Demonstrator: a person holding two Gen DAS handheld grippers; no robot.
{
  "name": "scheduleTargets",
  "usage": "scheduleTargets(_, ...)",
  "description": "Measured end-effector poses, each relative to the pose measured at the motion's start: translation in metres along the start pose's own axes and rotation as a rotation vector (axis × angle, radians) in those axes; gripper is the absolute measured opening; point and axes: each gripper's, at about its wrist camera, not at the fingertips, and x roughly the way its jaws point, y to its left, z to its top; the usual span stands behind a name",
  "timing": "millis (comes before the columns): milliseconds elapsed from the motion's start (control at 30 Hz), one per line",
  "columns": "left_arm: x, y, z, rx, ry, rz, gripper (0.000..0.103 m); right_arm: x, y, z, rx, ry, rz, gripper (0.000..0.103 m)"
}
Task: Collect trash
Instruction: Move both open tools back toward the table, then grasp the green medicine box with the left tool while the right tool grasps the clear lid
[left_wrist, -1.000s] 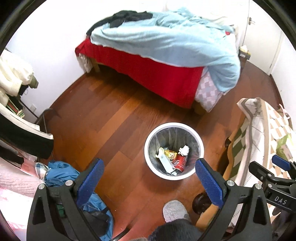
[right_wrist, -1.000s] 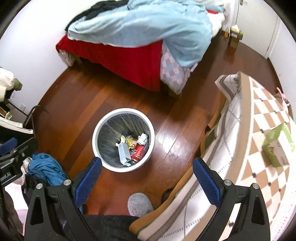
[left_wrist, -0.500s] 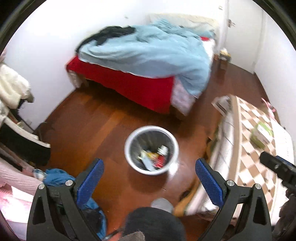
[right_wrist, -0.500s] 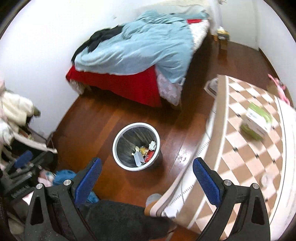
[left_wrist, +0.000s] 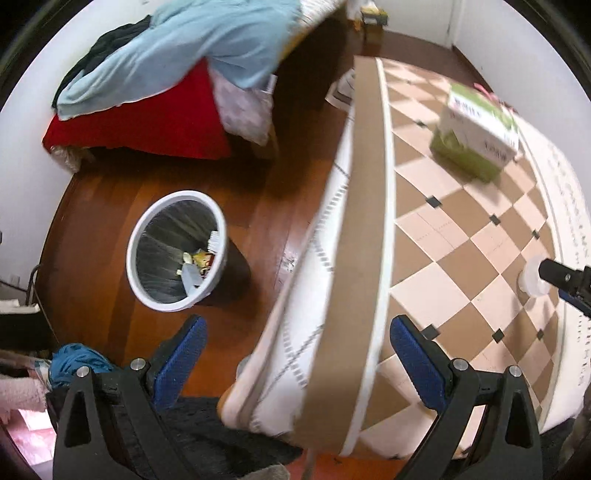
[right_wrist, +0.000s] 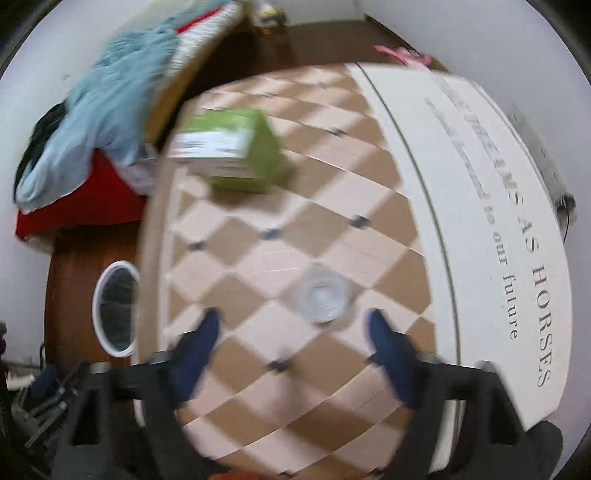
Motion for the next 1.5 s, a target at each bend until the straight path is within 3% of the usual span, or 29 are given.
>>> scheduleTargets(233, 0.021, -0.027, 0.004, 0.059, 0.031, 0.014, 0.101, 0.041, -0.010, 0.017, 0.012, 0.052, 0.022, 0.071)
scheduleTargets(367, 0.027, -0.034, 0.006, 0.075, 0.036, 0.017, 0.101, 0.056, -0.006, 0.015, -0.006, 0.072, 0.018, 0.064)
scheduleTargets(400, 0.027, -0.035, 0.006, 0.078, 0.037, 0.018, 0.101, 0.058, -0.006, 0.015, -0.010, 0.072, 0.011, 0.064)
scheduleTargets(467, 0.029, -0.037, 0.007, 0.085, 0.040, 0.018, 0.101, 0.057, -0.003, 0.013, -0.030, 0.059, 0.002, 0.050)
scheduleTargets(567, 0.031, -0.041, 0.008, 0.100, 0.041, 0.020, 0.101, 0.057, -0.002, 0.014, -0.045, 0.054, -0.012, 0.044)
scheduleTargets(800, 0.021, -0.047, 0.016, 0.105, 0.017, -0.009, 0.101, 0.047, -0.006, 0.011, -0.066, 0.036, -0.025, 0.044)
scheduleTargets(1000, -0.005, -0.078, 0.057, 0.182, -0.061, -0.082, 0.103, 0.033, -0.024, 0.025, -0.021, 0.014, -0.009, 0.044)
scheduleTargets(1167, -0.032, -0.106, 0.106, 0.251, -0.129, -0.117, 0.103, 0.027, -0.043, 0.057, 0.044, 0.001, -0.006, 0.044)
scheduleTargets(1267, -0.041, -0.129, 0.136, 0.297, -0.114, -0.170, 0.103, 0.026, -0.056, 0.084, 0.081, -0.004, -0.005, 0.044)
scheduleTargets(1500, -0.020, -0.165, 0.165, 0.436, -0.052, -0.161, 0.103, 0.040, -0.075, 0.128, 0.144, 0.009, -0.037, 0.044)
